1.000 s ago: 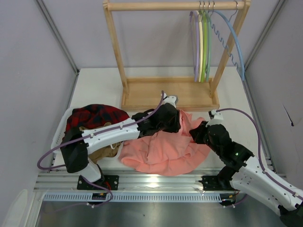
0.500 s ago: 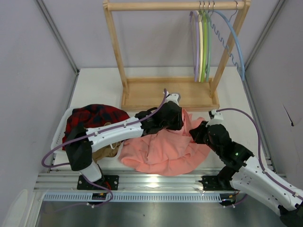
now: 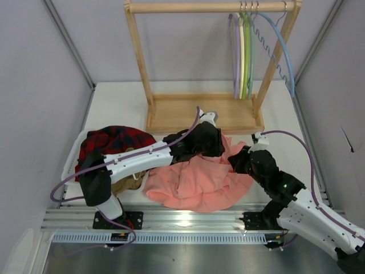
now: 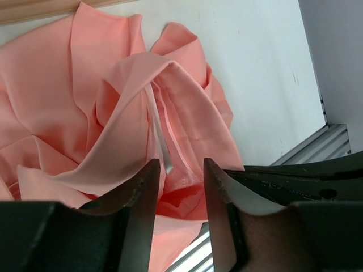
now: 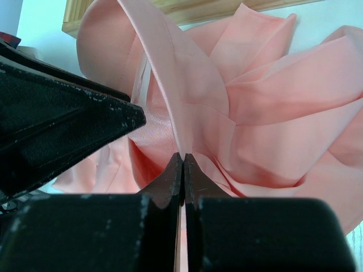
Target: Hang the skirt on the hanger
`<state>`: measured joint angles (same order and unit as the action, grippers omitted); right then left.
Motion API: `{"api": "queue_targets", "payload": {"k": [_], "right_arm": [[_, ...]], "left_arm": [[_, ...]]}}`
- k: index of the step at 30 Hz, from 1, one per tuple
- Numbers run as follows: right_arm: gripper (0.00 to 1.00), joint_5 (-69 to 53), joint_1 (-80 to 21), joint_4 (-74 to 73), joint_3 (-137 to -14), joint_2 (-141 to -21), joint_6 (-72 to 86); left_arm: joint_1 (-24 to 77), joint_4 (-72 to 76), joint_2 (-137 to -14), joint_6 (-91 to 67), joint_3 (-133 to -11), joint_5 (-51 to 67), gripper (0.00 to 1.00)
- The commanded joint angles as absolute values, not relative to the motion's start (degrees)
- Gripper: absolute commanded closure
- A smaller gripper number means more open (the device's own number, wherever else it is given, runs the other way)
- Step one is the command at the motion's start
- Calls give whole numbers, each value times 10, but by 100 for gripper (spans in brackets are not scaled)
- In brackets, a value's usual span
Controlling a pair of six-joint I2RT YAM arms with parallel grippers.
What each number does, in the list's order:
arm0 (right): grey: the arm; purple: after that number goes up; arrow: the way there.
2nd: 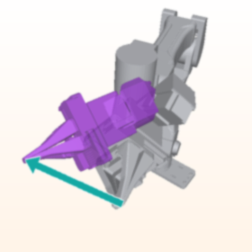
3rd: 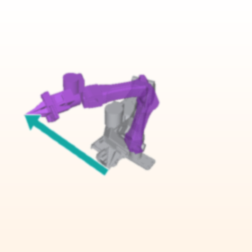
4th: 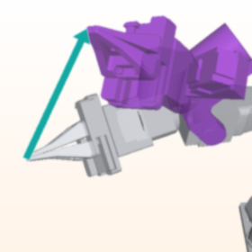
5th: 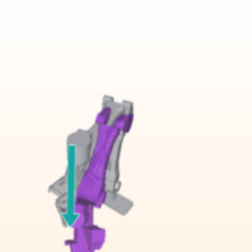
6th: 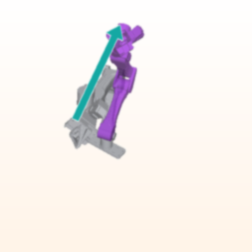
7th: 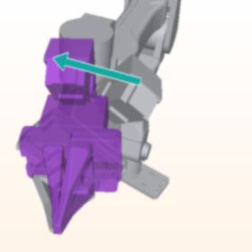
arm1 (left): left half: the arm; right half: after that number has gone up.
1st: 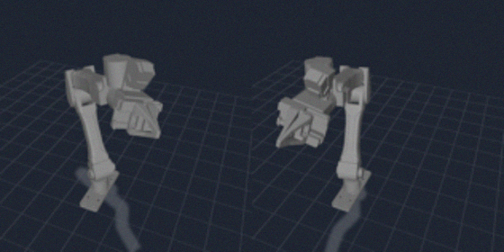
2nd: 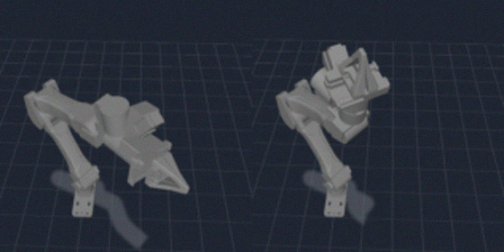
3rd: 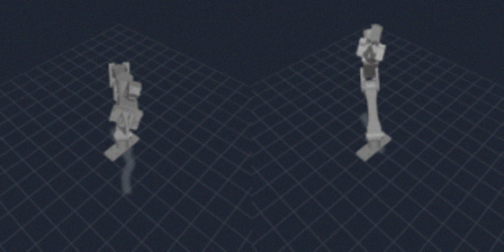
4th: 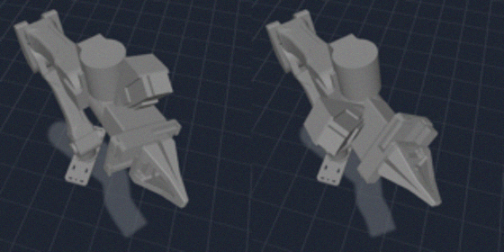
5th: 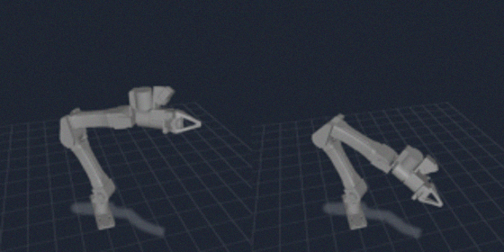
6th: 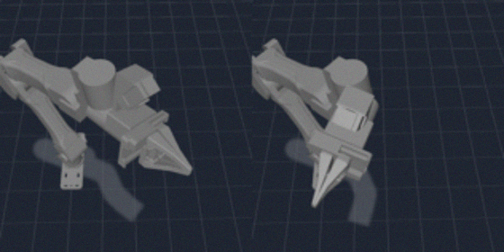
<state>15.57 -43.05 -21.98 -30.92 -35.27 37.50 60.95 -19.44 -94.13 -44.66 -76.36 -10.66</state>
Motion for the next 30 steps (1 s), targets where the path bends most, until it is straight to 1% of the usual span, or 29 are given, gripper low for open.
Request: {"api": "queue_targets", "payload": {"k": [1, 4, 12, 15, 16, 19, 24, 30], "right_arm": [[100, 163, -431, -203, -323, -345, 379], [100, 161, -431, -201, -323, -345, 379], [100, 159, -432, -200, -323, -346, 379], [100, 161, -432, -202, -323, -345, 379], [100, 163, -432, -203, -322, -346, 379], [100, 170, -432, -210, -320, -345, 379], [100, 189, -431, -229, -320, -346, 381], [100, 175, -432, -223, -302, -324, 372]], "left_arm": [[607, -185, -946, -469, -785, -135, 59], [606, -176, -950, -469, -786, -150, 62], [606, -181, -983, -467, -810, -163, 66], [604, -179, -978, -467, -809, -167, 80], [602, -179, -975, -467, -807, -168, 91], [591, -180, -955, -455, -801, -152, 100], [559, -185, -909, -390, -782, -100, 100], [523, -259, -858, -309, -782, -31, 100]]}}
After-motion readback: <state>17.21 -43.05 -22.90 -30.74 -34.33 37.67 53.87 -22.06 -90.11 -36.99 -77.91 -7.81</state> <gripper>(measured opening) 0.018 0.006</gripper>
